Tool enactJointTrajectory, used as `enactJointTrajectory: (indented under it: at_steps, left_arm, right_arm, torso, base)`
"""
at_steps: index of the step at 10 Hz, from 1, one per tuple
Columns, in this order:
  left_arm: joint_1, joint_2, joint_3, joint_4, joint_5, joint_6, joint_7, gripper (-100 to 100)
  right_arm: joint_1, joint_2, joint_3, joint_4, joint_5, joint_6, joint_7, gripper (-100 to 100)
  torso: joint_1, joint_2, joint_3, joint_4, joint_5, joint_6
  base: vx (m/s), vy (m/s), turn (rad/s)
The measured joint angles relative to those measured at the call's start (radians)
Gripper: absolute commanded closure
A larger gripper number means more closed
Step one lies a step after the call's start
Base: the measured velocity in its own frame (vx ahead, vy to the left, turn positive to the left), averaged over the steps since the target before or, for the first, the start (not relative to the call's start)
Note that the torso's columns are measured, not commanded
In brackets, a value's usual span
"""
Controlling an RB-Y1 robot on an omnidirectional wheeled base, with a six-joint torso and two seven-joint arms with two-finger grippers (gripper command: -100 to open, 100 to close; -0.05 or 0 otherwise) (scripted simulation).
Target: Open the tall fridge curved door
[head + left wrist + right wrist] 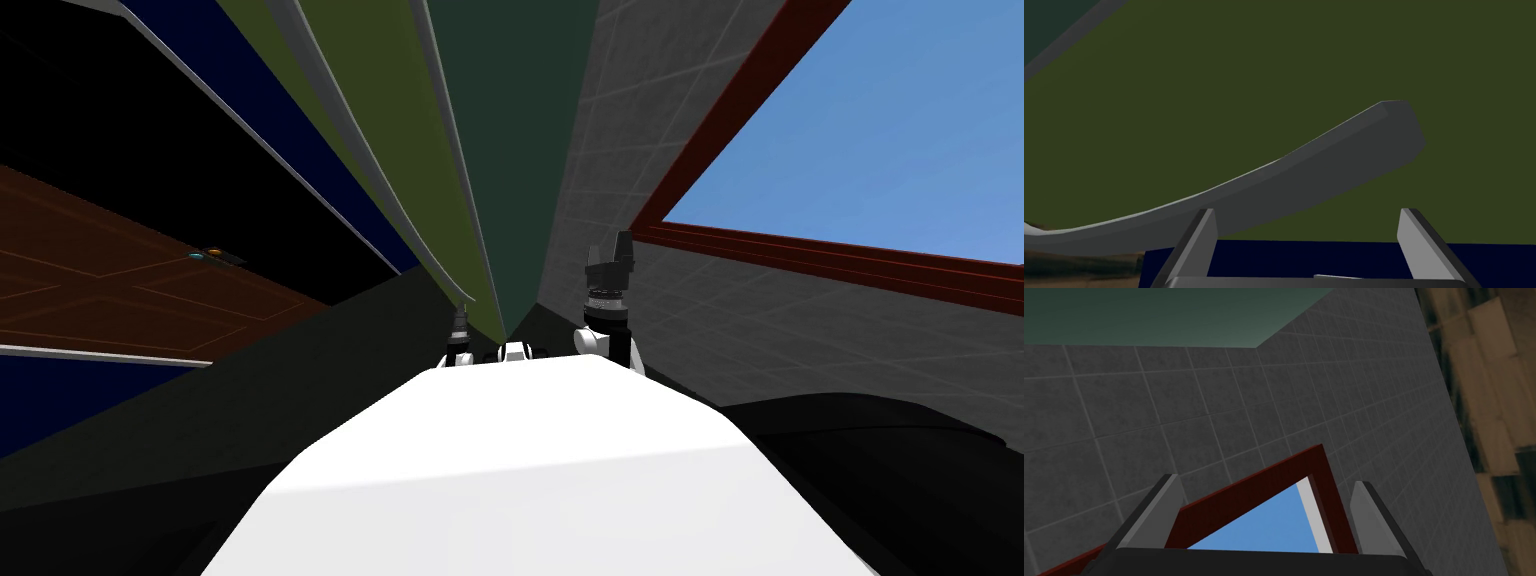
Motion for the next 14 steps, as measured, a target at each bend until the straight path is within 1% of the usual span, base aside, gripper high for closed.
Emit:
enactJointTrajectory:
  at_steps: [2,4,6,9,10,12,14]
  left_arm:
    - [-0.011,0.002,-0.004,0.054,0.006,-0.018,-0.019,-100]
    - [-0.025,0.003,-0.006,0.102,0.010,-0.033,-0.030,-100]
    - [-0.039,0.008,-0.007,0.151,0.015,-0.048,-0.043,-100]
    - [-0.051,0.020,-0.012,0.203,0.020,-0.065,-0.063,-100]
    - [-0.051,0.020,-0.012,0.204,0.020,-0.067,-0.064,-100]
    - [-0.082,0.026,-0.002,0.209,0.020,-0.043,-0.058,-100]
    - [-0.101,0.029,0.005,0.200,0.019,-0.012,-0.054,-100]
  right_arm:
    - [0.000,0.000,0.000,0.000,0.000,0.000,0.000,0]
    - [0.000,0.000,0.000,0.000,0.000,0.000,0.000,0]
    - [0.000,0.000,0.000,0.000,0.000,0.000,0.000,0]
    - [0.000,0.000,0.000,0.000,0.000,0.000,0.000,0]
    - [0.000,0.000,0.000,0.000,0.000,0.000,0.000,0]
    - [0.000,0.000,0.000,0.000,0.000,0.000,0.000,0]
    - [0.000,0.000,0.000,0.000,0.000,0.000,0.000,0]
  torso:
    - [0.001,0.000,0.000,0.000,0.000,0.000]
    - [0.005,0.002,0.001,0.000,0.001,0.000]
    - [0.002,0.001,0.000,0.000,0.001,0.000]
    - [0.002,0.000,0.000,0.000,0.001,0.000]
    - [0.004,0.001,0.001,0.000,0.001,0.000]
    - [0.003,0.001,0.000,0.000,0.001,0.000]
    - [0.002,-0.001,-0.001,0.001,0.000,0.001]
  base:
    - [0.036,-0.097,0.061]
    - [0.020,-0.057,0.071]
    - [0.017,-0.067,0.065]
    - [0.021,-0.055,0.045]
    - [0.006,-0.017,0.011]
    - [0.003,-0.018,0.013]
    - [-0.007,-0.012,0.011]
